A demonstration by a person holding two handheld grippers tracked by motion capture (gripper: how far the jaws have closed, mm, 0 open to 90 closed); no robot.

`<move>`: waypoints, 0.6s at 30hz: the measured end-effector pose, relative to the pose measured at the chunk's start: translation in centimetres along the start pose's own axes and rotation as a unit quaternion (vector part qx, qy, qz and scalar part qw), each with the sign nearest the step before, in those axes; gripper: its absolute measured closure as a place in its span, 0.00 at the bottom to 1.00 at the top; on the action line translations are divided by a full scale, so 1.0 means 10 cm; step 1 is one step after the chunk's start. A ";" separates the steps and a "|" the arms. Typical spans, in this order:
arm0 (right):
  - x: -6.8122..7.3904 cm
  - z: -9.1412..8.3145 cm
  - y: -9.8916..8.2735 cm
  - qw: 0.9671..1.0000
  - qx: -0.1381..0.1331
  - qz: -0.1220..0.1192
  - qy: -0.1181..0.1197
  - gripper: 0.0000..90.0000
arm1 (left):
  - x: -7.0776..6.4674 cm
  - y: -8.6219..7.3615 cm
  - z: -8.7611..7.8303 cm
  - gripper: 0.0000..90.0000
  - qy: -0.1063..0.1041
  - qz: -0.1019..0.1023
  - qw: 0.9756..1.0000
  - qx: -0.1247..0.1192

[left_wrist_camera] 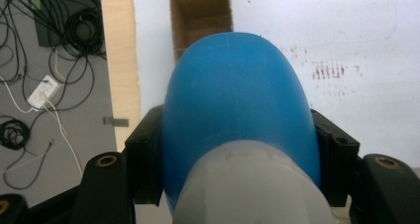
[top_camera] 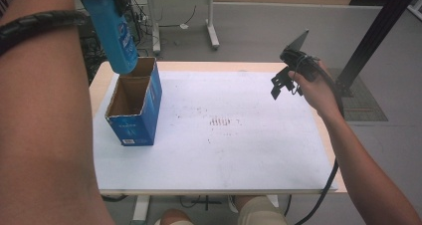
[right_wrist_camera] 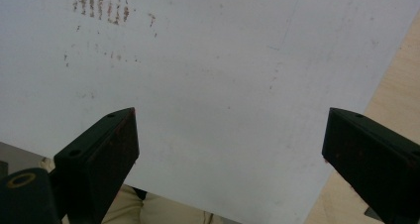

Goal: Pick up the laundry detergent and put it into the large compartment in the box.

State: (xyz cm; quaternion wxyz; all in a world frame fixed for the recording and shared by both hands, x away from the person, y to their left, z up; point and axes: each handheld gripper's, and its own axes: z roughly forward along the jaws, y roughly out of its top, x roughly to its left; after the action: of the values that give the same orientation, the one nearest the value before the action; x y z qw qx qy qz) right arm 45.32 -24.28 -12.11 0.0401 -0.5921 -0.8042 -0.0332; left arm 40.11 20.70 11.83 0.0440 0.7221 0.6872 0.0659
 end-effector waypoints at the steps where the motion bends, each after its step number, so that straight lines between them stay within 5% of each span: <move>1: 0.00 0.00 0.00 1.000 0.000 -0.001 -0.001 0.08 | 0.03 0.00 0.01 0.41 0.001 -0.004 1.000 0.001; 18: 0.08 -0.01 -0.01 1.000 0.000 -0.001 -0.005 0.08 | 0.28 -0.07 0.16 0.41 0.002 -0.033 0.999 0.000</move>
State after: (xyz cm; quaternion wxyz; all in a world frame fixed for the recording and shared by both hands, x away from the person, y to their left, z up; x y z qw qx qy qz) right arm 45.03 -23.58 -11.93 0.0360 -0.5915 -0.8049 -0.0301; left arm 39.82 23.58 10.24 0.0445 0.6990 0.7107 0.0657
